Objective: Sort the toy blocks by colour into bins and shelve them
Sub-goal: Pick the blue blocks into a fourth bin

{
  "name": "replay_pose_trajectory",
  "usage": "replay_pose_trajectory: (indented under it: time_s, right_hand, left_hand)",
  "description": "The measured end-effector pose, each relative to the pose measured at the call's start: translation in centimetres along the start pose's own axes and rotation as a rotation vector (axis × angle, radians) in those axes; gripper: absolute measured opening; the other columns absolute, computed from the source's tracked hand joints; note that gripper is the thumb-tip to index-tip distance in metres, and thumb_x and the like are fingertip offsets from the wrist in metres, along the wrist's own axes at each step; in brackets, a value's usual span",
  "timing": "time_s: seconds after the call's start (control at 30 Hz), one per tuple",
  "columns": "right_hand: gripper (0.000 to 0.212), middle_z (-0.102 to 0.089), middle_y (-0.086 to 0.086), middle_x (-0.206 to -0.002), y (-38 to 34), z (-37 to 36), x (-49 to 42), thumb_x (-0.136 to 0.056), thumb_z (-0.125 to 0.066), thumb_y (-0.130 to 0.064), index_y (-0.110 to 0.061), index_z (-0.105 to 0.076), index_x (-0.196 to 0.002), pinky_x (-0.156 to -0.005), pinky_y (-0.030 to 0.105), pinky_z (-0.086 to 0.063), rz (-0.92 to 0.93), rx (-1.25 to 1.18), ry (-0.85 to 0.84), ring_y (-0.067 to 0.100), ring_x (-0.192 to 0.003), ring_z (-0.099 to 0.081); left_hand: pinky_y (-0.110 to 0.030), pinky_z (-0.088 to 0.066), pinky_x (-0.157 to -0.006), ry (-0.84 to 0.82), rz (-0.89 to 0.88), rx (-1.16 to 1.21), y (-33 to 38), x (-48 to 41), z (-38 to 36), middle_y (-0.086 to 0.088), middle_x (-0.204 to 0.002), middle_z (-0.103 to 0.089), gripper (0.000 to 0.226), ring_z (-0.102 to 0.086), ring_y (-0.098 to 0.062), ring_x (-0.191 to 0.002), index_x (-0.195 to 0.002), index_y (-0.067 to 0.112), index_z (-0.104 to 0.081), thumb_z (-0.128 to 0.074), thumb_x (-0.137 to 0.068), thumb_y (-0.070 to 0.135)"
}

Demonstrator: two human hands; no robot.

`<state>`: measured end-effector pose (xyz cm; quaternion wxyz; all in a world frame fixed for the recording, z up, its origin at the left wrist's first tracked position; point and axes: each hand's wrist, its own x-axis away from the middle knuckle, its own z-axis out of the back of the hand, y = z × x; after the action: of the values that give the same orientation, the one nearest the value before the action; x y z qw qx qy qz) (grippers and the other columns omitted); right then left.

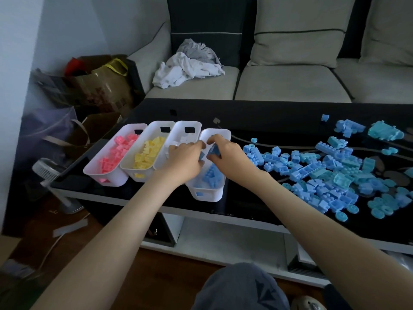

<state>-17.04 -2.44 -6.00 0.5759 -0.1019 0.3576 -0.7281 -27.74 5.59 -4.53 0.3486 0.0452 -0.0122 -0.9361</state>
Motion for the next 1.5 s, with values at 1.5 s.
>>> replay_pose_trajectory:
  time_s: [1.5]
  right_hand:
    - [0.052, -0.048, 0.001, -0.118, 13.6, 6.2, 0.9, -0.091, -0.044, -0.012, -0.031, -0.034, -0.138, -0.093, 0.035, -0.033, -0.097, 0.557, -0.245, 0.022, -0.107, -0.051]
  left_hand:
    - [-0.030, -0.039, -0.067, -0.215, -0.203, 0.168, 10.6, -9.3, -2.6, -0.014, -0.114, -0.048, 0.031, -0.053, -0.030, -0.097, -0.116, 0.005, -0.044, -0.055, -0.090, 0.015]
